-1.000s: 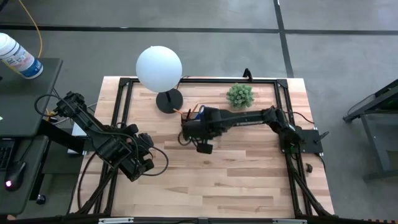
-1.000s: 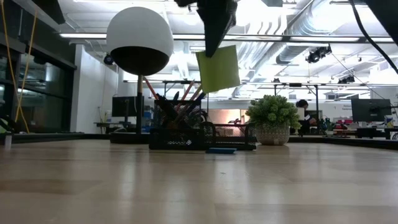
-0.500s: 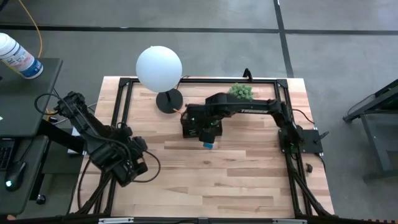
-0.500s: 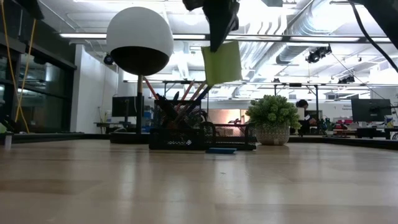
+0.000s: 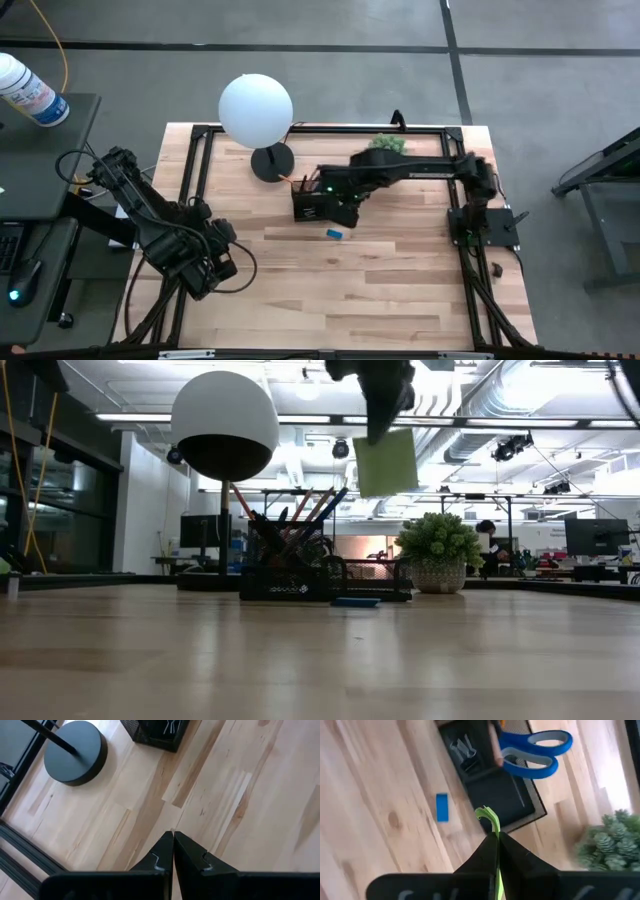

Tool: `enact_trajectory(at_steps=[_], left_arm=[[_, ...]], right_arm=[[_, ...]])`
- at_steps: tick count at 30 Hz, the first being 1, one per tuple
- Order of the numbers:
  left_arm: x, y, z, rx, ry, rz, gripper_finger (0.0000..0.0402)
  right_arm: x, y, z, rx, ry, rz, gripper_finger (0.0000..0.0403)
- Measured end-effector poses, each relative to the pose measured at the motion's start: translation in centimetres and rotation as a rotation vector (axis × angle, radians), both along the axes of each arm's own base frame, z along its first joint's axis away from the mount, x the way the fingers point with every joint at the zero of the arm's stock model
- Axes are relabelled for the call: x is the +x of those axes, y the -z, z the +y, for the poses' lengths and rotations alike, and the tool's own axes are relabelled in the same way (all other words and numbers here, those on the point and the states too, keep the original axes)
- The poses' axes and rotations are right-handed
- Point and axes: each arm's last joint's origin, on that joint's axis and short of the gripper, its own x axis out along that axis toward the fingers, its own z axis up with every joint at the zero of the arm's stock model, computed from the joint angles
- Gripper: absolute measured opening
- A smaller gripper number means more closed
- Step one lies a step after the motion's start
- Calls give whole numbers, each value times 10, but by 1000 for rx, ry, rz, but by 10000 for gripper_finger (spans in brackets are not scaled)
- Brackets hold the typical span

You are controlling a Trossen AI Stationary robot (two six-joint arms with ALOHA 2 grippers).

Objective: Pick and place office supplies into organizer
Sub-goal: Put the green sticky notes into the right side of the desk organizer

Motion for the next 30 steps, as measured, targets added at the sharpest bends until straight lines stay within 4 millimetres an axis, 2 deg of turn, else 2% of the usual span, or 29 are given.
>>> enact_trajectory(at_steps=[9,14,18,25,30], left_arm=[[1,-1,1,29,0,-27,3],[1,-1,1,35,0,-34,3],[1,-1,1,34,0,-35,3],[1,0,0,8,-18,-35,3],[2,0,0,-6,-45,-52,3]], right_arm=[[-27,32,5,55,223,-338,0],[-45,62,10,66,290,-292,0],[-50,82,11,91,363,-325,0],[-56,89,8,106,675,-463,0],[-59,103,4,171,897,-547,0]])
